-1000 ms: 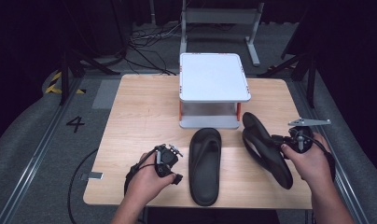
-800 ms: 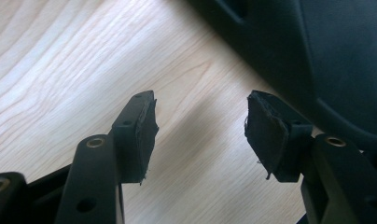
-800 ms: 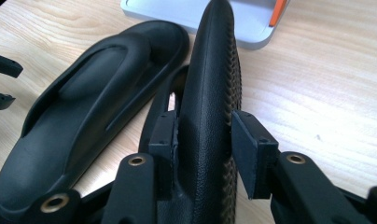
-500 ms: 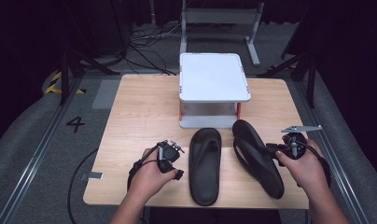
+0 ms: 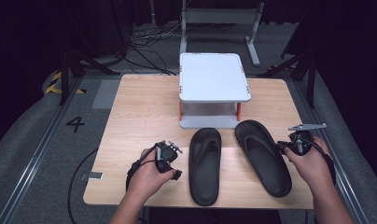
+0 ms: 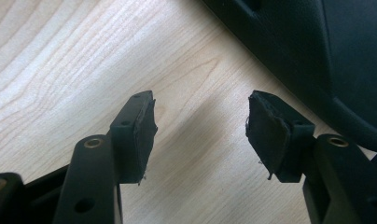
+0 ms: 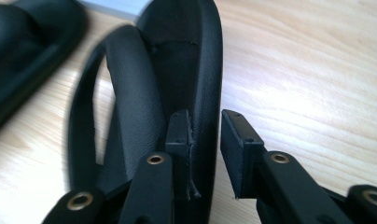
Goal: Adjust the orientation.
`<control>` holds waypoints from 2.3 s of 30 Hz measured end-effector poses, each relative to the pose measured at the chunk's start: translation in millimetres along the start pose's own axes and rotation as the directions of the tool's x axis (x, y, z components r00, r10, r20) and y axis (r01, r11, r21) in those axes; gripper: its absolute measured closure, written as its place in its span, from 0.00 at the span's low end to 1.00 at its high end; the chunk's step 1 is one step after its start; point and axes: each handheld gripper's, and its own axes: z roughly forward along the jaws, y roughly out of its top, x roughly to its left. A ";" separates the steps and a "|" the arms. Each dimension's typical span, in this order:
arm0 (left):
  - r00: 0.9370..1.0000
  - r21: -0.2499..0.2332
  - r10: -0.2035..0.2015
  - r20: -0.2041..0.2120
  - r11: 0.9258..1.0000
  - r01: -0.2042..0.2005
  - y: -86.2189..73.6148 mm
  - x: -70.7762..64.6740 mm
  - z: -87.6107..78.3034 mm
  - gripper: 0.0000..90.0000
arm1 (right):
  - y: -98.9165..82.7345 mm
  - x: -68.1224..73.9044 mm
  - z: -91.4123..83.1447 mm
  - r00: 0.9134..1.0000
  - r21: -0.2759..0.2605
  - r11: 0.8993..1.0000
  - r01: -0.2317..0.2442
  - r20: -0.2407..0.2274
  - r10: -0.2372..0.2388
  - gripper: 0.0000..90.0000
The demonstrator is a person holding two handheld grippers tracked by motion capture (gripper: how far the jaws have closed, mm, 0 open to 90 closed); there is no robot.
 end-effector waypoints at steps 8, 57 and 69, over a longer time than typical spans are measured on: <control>1.000 0.003 -0.003 0.002 1.000 0.003 0.7 1.4 1.3 0.47 | -9.2 -14.0 18.1 1.000 0.077 0.997 -0.007 0.026 0.005 0.81; 1.000 0.027 0.005 0.016 1.000 -0.005 5.2 3.8 11.3 0.47 | -18.9 13.2 50.5 0.994 0.063 0.992 0.107 -0.043 -0.105 0.64; 0.999 0.026 0.030 0.025 0.999 -0.031 10.7 -0.7 18.6 0.48 | -21.8 54.2 43.5 0.990 0.149 0.988 0.044 -0.140 -0.023 0.69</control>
